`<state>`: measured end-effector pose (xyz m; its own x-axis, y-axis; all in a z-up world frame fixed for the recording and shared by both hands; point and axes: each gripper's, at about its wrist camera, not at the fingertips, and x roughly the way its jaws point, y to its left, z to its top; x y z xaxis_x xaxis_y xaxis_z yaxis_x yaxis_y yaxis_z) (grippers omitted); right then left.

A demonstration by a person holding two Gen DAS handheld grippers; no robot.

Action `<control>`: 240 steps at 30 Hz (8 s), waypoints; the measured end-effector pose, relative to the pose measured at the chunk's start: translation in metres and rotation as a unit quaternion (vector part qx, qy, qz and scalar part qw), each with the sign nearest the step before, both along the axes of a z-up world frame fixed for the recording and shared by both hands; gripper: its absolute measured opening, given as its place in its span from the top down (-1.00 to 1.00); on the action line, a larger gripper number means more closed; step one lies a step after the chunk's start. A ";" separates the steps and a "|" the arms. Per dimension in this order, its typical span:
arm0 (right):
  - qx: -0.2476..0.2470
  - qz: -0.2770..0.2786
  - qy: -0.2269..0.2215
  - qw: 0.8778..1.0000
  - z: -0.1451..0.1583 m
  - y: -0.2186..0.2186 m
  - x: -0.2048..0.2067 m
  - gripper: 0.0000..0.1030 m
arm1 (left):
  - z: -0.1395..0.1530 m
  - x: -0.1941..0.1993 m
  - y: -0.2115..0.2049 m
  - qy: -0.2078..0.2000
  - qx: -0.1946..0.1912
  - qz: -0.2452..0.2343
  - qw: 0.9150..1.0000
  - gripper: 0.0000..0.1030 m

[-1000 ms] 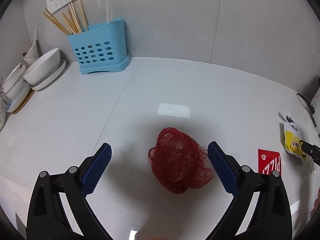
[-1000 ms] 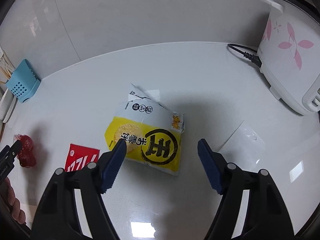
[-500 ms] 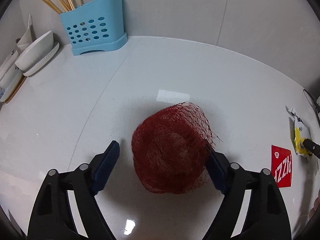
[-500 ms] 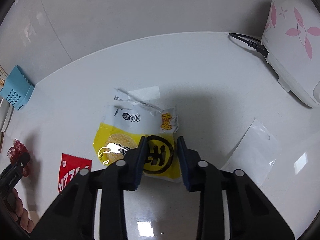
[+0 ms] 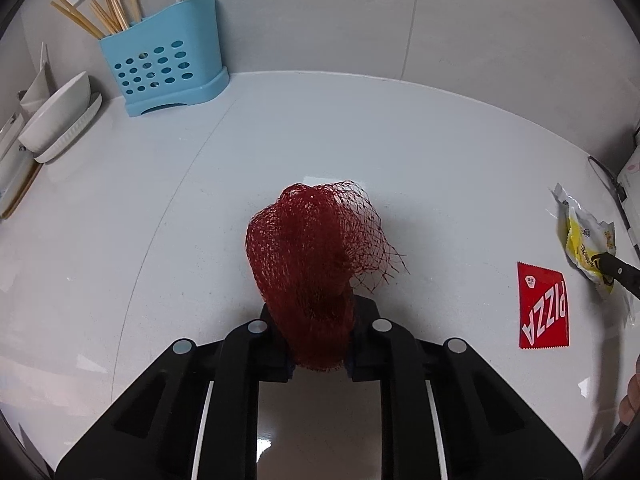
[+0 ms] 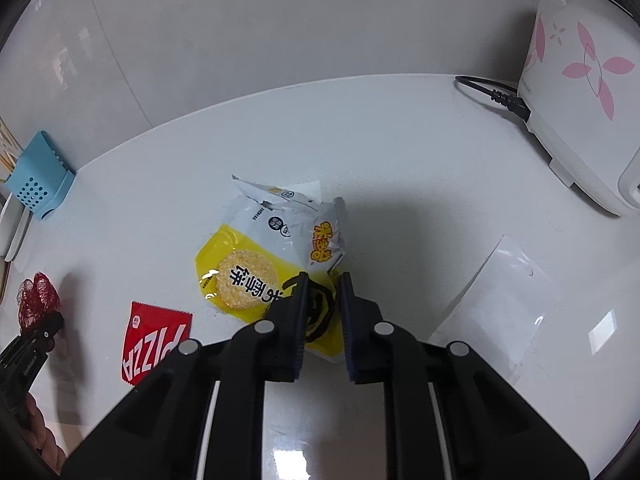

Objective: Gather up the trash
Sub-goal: 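Carry the red mesh bag with the left gripper while the right gripper carries the snack bag to the bin, then open the left gripper over the bin while the right gripper releases the snack bag into it, then raise both tools from the bin back up over the counter, then grasp the red PIZZA packet with the left gripper while the right gripper grasps the clear plastic bag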

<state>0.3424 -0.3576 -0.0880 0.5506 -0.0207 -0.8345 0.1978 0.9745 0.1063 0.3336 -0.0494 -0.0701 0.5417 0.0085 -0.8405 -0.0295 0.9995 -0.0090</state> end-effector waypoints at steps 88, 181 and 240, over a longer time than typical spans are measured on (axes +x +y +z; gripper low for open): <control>0.017 0.202 -0.063 0.977 -0.187 0.131 -0.439 0.74 | -0.186 -0.401 -0.010 -0.018 -0.033 -0.077 0.996 0.62; -0.014 0.145 0.036 0.989 -0.300 0.141 -0.369 -0.66 | -0.326 -0.368 0.004 0.041 -0.032 -0.050 0.997 -0.80; -0.053 0.066 -0.146 0.986 0.075 -0.003 -0.255 -0.66 | 0.068 -0.242 -0.100 -0.136 -0.006 -0.119 0.983 -0.80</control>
